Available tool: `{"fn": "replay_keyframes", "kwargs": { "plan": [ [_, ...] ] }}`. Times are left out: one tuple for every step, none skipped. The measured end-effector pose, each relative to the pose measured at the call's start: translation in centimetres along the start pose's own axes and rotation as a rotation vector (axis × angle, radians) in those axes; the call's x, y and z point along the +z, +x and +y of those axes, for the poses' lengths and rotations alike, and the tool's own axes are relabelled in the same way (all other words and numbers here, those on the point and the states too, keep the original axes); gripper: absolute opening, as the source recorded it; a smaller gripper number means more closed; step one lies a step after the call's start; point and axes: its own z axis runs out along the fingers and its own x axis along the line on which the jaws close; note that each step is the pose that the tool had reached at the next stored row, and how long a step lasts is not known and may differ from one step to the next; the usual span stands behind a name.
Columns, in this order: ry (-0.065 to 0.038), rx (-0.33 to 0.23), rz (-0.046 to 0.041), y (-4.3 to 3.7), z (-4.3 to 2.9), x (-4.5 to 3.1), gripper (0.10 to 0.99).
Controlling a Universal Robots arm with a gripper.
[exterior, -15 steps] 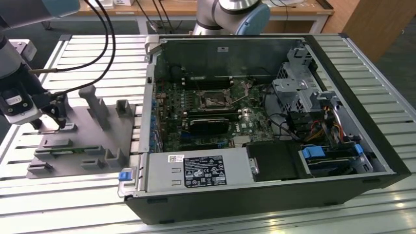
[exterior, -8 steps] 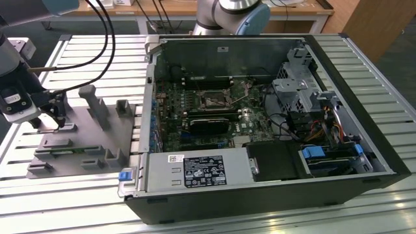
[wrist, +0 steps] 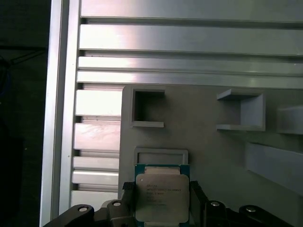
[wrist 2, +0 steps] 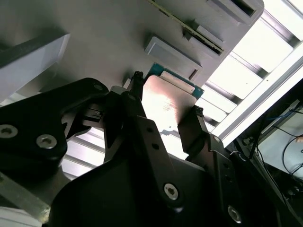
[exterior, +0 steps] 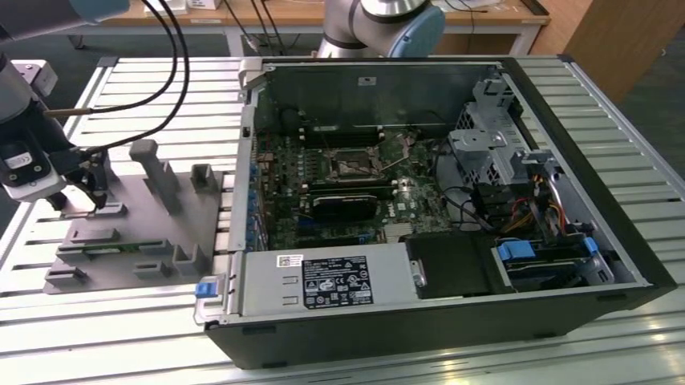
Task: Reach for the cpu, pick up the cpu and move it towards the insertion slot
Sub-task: 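Pick up the cpu and move it towards the insertion slot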
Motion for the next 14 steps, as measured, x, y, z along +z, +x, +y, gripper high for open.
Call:
{"fn": "replay_keyframes", "kwargs": {
  "plan": [
    [0.0,0.0,-0.0002,0.0,0.0,-0.06,0.545],
    [0.0,0.0,-0.0003,0.0,0.01,-0.13,0.545],
    [0.0,0.0,-0.0003,0.0,0.01,-0.19,0.545],
    [0.0,0.0,-0.0004,0.0,0.01,-0.22,0.545],
    [0.0,0.0,-0.0007,0.0,0.01,-0.22,0.545],
    [0.0,0.0,-0.0002,0.0,0.01,-0.29,0.545],
    [0.0,0.0,-0.0001,0.01,0.02,-0.34,0.545],
    [0.0,0.0,-0.0001,0.01,0.02,-0.4,0.545],
    [0.0,0.0,-0.0002,0.01,0.02,-0.45,0.545],
    [0.0,0.0,-0.0004,0.01,0.02,-0.48,0.545],
    [0.0,0.0,-0.0004,0.01,0.02,-0.51,0.545],
    [0.0,0.0,-0.0003,0.01,0.03,-0.54,0.545],
    [0.0,0.0,-0.0003,0.01,0.03,-0.57,0.545],
    [0.0,0.0,-0.0003,0.01,0.03,-0.59,0.545]
  ]
}}
